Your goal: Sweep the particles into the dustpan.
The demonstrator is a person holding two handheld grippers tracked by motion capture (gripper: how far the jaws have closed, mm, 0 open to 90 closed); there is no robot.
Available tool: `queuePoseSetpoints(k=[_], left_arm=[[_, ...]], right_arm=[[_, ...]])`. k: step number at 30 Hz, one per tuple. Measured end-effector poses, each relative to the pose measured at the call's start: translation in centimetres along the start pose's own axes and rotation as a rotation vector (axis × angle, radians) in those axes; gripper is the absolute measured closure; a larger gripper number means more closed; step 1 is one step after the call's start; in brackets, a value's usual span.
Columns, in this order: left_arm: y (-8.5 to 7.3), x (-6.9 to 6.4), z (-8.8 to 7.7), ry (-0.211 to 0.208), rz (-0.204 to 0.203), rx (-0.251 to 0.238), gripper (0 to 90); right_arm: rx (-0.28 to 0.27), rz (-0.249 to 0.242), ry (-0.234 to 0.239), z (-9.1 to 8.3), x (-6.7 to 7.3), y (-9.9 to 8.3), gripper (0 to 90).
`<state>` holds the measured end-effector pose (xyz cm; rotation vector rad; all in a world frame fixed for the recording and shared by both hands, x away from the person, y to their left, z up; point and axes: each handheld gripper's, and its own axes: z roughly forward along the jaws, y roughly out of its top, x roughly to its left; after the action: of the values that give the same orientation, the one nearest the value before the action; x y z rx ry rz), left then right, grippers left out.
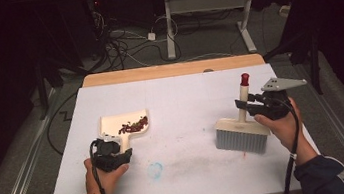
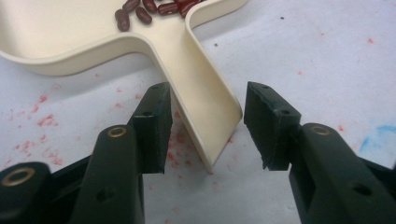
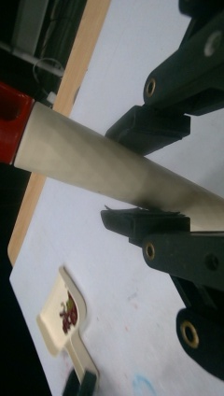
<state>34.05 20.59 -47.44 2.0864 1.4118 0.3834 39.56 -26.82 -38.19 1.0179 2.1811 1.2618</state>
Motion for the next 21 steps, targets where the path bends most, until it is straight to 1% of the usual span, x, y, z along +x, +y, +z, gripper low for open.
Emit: queuePoseSetpoints(k=[2, 3, 5, 6, 7, 8, 9, 10, 11, 13, 14, 15, 16, 17, 18, 19, 21], left_arm=[[-0.2, 0.0, -0.4, -0.011, 0.028, -0.035, 48.6], [-0.4, 0.0, -0.6, -0.008, 0.053, -0.065, 46.6], [-0.9, -0.2, -1.1, -0.009, 0.136, -0.109, 41.8], [-1.2, -0.4, -1.3, -0.009, 0.177, -0.143, 39.6], [-1.5, -0.6, -1.5, -0.002, 0.202, -0.156, 36.9], [-1.7, -0.8, -1.6, 0.0, 0.24, -0.165, 34.1], [-1.9, -0.9, -1.7, -0.005, 0.27, -0.176, 32.2], [-2.2, -1.1, -1.7, -0.006, 0.293, -0.186, 30.6], [-2.3, -1.2, -1.7, -0.013, 0.314, -0.188, 29.1], [-2.4, -1.4, -1.6, -0.034, 0.336, -0.189, 27.6], [-2.5, -1.5, -1.6, -0.033, 0.346, -0.19, 27.6], [-2.5, -1.7, -1.7, -0.038, 0.362, -0.195, 27.1], [-2.6, -1.9, -1.8, -0.05, 0.379, -0.199, 25.8], [-2.7, -2.1, -1.9, -0.048, 0.396, -0.202, 25.4], [-2.8, -2.2, -2.1, -0.049, 0.409, -0.208, 25.4], [-2.8, -2.3, -2.2, -0.054, 0.417, -0.21, 25.4], [-3.1, -2.5, -2.4, -0.066, 0.428, -0.208, 24.7]], right_arm=[[0.017, 0.009, -0.047, 1.3, -0.6, 0.0, 59.7], [0.019, 0.027, -0.065, 2.0, -1.0, -0.1, 59.0], [0.025, 0.052, -0.108, 3.3, -1.7, -0.5, 57.4], [0.035, 0.067, -0.129, 3.9, -2.0, -0.7, 56.5], [0.047, 0.067, -0.16, 4.6, -2.3, -0.9, 55.4], [0.053, 0.073, -0.175, 4.9, -2.4, -1.0, 54.0], [0.056, 0.078, -0.203, 5.4, -2.5, -1.2, 52.6], [0.068, 0.072, -0.246, 5.8, -2.5, -1.3, 51.8], [0.068, 0.059, -0.271, 6.1, -2.6, -1.4, 51.7], [0.067, 0.061, -0.27, 6.9, -2.7, -1.6, 52.2], [0.07, 0.06, -0.271, 7.2, -2.7, -1.7, 51.8], [0.068, 0.061, -0.268, 7.4, -2.6, -1.8, 51.5], [0.067, 0.065, -0.254, 7.4, -2.6, -1.8, 51.5], [0.067, 0.063, -0.242, 7.4, -2.5, -1.9, 51.2], [0.065, 0.061, -0.24, 7.3, -2.5, -1.8, 50.7], [0.058, 0.061, -0.237, 7.2, -2.4, -1.8, 50.8], [0.044, 0.067, -0.214, 6.9, -2.4, -1.8, 50.5]])
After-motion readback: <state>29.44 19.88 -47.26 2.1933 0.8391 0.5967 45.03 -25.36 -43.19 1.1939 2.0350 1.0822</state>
